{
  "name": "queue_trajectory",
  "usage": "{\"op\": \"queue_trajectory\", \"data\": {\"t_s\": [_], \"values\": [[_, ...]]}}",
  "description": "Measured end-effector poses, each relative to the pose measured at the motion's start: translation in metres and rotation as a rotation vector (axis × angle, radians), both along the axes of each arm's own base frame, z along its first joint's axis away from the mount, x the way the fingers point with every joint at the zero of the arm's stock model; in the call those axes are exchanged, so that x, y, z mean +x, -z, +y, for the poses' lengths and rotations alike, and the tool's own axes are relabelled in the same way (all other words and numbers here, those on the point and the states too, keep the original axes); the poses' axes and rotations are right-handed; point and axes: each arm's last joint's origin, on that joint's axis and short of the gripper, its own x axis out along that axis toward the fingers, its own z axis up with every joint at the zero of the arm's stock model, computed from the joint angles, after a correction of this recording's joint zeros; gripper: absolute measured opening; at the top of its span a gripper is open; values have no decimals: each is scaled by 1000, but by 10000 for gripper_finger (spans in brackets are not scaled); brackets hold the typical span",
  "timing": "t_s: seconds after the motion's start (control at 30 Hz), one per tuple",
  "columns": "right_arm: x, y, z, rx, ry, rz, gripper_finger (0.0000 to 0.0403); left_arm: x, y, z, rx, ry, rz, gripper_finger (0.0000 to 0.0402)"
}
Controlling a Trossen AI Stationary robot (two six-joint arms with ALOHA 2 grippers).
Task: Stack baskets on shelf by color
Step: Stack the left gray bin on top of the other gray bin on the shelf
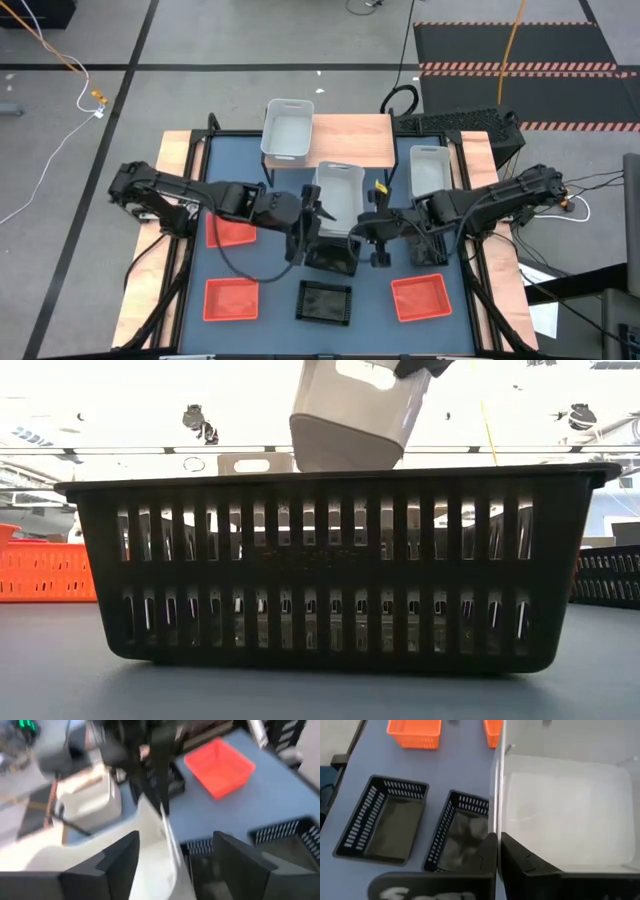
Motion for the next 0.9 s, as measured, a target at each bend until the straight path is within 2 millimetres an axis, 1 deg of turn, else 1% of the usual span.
{"op": "queue_trajectory", "data": {"t_s": [0.13, 0.27, 0.37, 0.47, 0.5, 0.6, 0.7, 0.77, 0.83, 0.9], "values": [[1, -1, 0, -18, -19, -17, 0, 6, 10, 9, -34, -56, 47, 204], [1, -1, -1, -62, -3, -18, 0, 6, 14, 14, -47, -83, 92, 150], [0, -1, -3, -95, 13, -11, 0, 5, 18, 15, -52, -92, 125, 96], [-1, -2, -3, -96, 6, -19, 0, 5, 18, 13, -57, -36, 134, 29], [-1, -3, -3, -101, -1, -22, 0, 5, 18, 13, -52, -21, 137, 17], [-1, -2, -1, -110, -14, -20, 1, 5, 19, 13, -37, 6, 140, 17], [-3, -2, 2, -110, -69, -6, 16, 4, 19, 12, 1, 39, 146, 11], [-5, -3, 6, -117, -102, 2, 35, 1, 19, 12, 40, 68, 154, 6], [-9, -6, 10, -126, -130, -13, 60, -4, 14, 11, 78, 109, 148, 7], [-14, -13, 13, -120, -143, -53, 87, -8, 1, 12, 108, 137, 149, 5]]}}
